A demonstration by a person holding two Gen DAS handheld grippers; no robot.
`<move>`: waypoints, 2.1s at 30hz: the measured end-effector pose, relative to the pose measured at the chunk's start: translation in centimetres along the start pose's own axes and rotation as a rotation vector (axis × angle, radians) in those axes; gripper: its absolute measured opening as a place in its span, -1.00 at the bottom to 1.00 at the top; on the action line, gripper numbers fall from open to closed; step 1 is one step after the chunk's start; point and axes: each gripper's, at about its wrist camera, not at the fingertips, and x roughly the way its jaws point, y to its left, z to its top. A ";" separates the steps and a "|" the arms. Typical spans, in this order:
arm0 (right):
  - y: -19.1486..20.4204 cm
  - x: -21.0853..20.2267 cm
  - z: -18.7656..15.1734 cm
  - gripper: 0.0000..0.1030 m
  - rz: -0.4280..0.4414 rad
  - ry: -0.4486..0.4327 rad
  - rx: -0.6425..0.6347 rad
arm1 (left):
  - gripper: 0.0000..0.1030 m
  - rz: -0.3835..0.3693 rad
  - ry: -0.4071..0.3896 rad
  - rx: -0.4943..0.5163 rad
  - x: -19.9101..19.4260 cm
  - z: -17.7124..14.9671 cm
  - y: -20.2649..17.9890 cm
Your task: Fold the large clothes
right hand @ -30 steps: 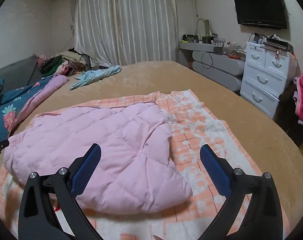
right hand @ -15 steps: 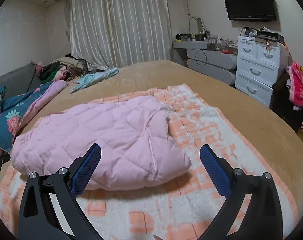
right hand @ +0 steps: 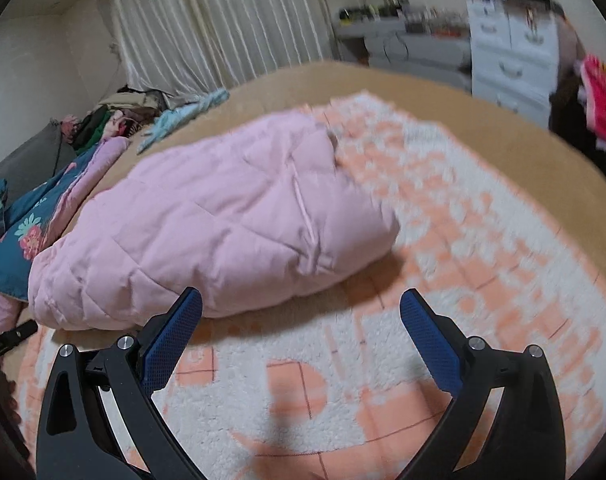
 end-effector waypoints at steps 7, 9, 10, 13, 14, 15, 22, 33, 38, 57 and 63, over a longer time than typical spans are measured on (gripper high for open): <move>-1.2 3.2 0.7 0.92 0.071 0.072 0.122 | 0.82 -0.142 0.026 -0.256 3.1 0.9 3.7; -1.3 4.1 1.2 0.92 0.099 0.079 0.157 | 0.82 -0.182 0.022 -0.329 3.9 1.6 4.5; -1.5 4.7 1.5 0.92 0.131 0.092 0.190 | 0.82 -0.200 0.020 -0.363 4.3 2.0 4.9; -1.9 6.2 1.7 0.92 0.183 0.126 0.250 | 0.82 -0.210 0.004 -0.376 5.3 3.0 5.0; -2.0 6.7 1.8 0.92 0.191 0.137 0.262 | 0.82 -0.217 0.011 -0.393 5.9 3.3 5.1; -2.1 7.1 1.9 0.92 0.203 0.144 0.275 | 0.84 -0.229 0.018 -0.426 6.6 3.5 5.4; -2.1 9.7 3.0 0.92 0.280 0.160 0.319 | 0.84 -0.277 0.006 -0.517 9.4 4.4 5.9; -0.9 11.4 4.8 0.34 0.314 0.092 0.241 | 0.67 -0.224 -0.054 -0.438 9.6 6.0 4.4; 0.9 9.7 5.4 -0.09 0.296 0.019 0.099 | 0.09 -0.140 -0.127 -0.276 7.4 6.8 1.7; 4.7 2.9 6.8 -0.36 0.239 -0.162 -0.215 | -0.30 -0.022 -0.213 -0.008 1.1 7.0 -1.9; 4.3 -0.9 5.8 -0.37 0.264 -0.211 -0.270 | -0.31 -0.042 -0.225 0.010 -1.5 6.5 -1.9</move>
